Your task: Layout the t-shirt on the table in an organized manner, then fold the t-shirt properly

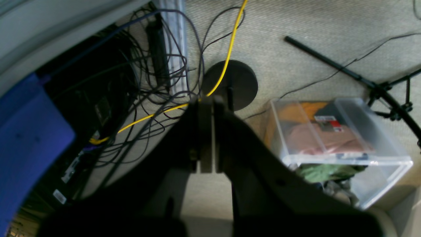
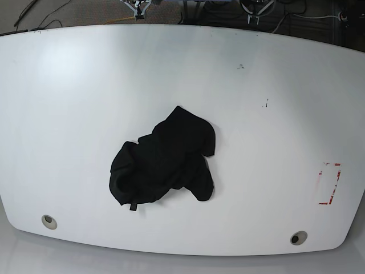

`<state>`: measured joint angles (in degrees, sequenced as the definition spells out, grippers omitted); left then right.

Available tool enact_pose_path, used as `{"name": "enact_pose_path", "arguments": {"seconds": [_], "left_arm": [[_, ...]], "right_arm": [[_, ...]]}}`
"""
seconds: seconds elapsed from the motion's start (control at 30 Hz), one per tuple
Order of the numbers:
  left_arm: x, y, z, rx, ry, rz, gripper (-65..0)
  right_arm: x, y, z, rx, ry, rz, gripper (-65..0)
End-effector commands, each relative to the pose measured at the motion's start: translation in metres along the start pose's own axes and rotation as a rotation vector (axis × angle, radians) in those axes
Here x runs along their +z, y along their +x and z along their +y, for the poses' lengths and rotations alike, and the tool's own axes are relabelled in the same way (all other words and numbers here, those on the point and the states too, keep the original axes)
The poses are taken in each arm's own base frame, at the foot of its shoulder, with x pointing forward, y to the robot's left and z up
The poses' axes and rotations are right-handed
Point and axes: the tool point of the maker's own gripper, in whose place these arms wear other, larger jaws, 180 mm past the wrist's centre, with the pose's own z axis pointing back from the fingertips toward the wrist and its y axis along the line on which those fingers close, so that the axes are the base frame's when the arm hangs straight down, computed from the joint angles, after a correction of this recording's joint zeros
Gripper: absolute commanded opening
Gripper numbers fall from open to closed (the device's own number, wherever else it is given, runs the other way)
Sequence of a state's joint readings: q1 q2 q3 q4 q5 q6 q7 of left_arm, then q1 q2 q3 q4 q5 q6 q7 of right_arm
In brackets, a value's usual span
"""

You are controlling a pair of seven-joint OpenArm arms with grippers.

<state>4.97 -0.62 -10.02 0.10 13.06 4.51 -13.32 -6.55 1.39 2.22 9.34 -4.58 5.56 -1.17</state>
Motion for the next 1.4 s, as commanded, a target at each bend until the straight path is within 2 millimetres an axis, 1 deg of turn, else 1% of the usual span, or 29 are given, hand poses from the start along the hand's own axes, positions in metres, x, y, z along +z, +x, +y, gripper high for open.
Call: {"name": "enact_pose_path", "arguments": {"seconds": [0.0, 0.67, 0.77, 0.83, 0.93, 0.97, 1.03, 1.07, 1.1, 1.13, 1.17, 1.2, 1.27, 1.37], "left_arm": [[0.001, -0.006, -0.002, -0.001, -0.001, 0.010, -65.0], [0.001, -0.006, -0.002, -0.006, -0.002, 0.010, -64.9], [0.001, -0.006, -0.003, -0.006, -0.004, 0.010, -63.8], [0.001, -0.007, -0.003, -0.006, -0.004, 0.011, -61.2], [0.001, -0.008, -0.003, -0.006, -0.004, 0.013, -54.8], [0.001, -0.008, -0.003, -0.006, -0.004, 0.013, -50.1], [0.003, -0.015, -0.003, -0.007, -0.003, 0.020, -43.5], [0.003, -0.019, -0.002, -0.008, -0.003, 0.022, -39.4], [0.004, -0.021, -0.002, -0.008, -0.003, 0.024, -37.1], [0.004, -0.023, -0.001, -0.008, 0.000, 0.016, -32.4], [0.004, -0.021, -0.001, -0.008, 0.002, 0.007, -30.2], [0.005, -0.024, 0.000, -0.009, 0.004, 0.001, -27.6], [0.007, -0.028, 0.002, -0.011, 0.007, -0.009, -25.9], [0.009, -0.032, 0.003, -0.014, 0.011, -0.021, -25.9]], "right_arm": [[0.000, 0.004, 0.003, 0.002, 0.008, -0.014, -64.5], [0.000, 0.005, 0.002, 0.002, 0.005, -0.015, -64.5], [0.000, 0.010, 0.002, 0.004, 0.004, -0.033, -64.5], [0.001, 0.018, 0.001, 0.006, 0.003, -0.065, -64.5], [0.003, 0.016, 0.001, 0.009, 0.001, -0.084, -64.5], [0.004, 0.018, 0.000, 0.011, 0.000, -0.097, -64.5], [0.005, 0.020, 0.000, 0.013, -0.002, -0.113, -64.5], [0.006, 0.019, 0.000, 0.013, -0.002, -0.117, -64.5], [0.006, 0.019, 0.000, 0.013, -0.002, -0.119, -64.5], [0.007, 0.017, 0.000, 0.014, -0.003, -0.120, -64.4], [0.007, 0.015, 0.000, 0.014, -0.003, -0.119, -64.4], [0.007, 0.013, -0.001, 0.014, -0.005, -0.119, -64.4], [0.008, 0.010, -0.001, 0.011, -0.005, -0.120, -63.2], [0.009, 0.005, -0.003, 0.008, -0.009, -0.119, -57.4]]}}
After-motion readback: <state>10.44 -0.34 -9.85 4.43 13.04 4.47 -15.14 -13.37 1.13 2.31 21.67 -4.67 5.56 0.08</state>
